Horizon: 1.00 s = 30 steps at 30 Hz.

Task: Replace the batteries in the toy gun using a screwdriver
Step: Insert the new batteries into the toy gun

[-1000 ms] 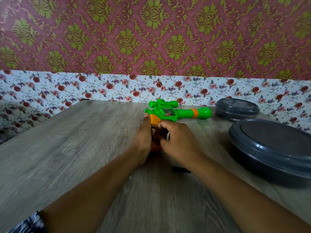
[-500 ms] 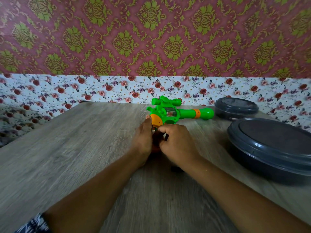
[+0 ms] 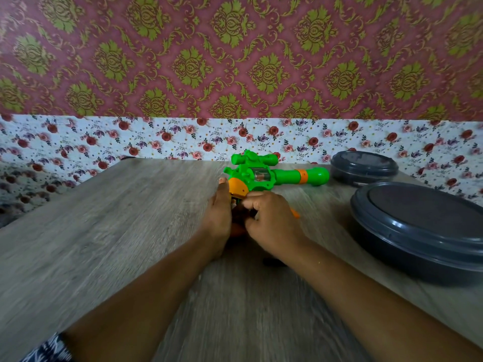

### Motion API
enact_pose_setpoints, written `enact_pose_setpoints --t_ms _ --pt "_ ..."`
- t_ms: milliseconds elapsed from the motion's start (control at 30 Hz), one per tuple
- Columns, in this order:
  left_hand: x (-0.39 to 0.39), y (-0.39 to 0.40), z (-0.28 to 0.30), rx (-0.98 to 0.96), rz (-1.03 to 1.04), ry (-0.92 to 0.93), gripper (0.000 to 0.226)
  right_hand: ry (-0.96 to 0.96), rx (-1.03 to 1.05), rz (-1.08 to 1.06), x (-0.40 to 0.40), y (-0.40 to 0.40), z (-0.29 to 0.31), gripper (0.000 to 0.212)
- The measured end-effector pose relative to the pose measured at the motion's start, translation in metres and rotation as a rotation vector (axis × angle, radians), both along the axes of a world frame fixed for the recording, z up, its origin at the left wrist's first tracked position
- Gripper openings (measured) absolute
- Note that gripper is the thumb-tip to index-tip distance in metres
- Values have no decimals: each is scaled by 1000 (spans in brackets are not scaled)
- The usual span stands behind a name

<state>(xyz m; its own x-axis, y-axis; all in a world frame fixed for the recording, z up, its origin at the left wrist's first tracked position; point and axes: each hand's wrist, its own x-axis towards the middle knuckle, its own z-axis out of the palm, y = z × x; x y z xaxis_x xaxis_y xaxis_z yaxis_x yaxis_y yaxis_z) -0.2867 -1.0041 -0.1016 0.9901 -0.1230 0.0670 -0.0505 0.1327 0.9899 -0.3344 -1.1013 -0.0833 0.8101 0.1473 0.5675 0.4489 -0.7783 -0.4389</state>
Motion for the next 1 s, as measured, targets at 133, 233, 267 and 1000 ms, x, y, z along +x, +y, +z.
enact_pose_setpoints --t_ms 133,233,267,1000 --pt "5 1 -3 -33 32 69 75 95 59 46 4 -5 2 16" --pt "5 0 0 -69 41 109 74 160 25 100 7 -8 4 23" --pt "5 -1 1 -74 42 112 72 167 36 101 9 -11 5 27" --pt "9 1 -2 -56 19 95 62 571 -453 -296 9 -66 17 50"
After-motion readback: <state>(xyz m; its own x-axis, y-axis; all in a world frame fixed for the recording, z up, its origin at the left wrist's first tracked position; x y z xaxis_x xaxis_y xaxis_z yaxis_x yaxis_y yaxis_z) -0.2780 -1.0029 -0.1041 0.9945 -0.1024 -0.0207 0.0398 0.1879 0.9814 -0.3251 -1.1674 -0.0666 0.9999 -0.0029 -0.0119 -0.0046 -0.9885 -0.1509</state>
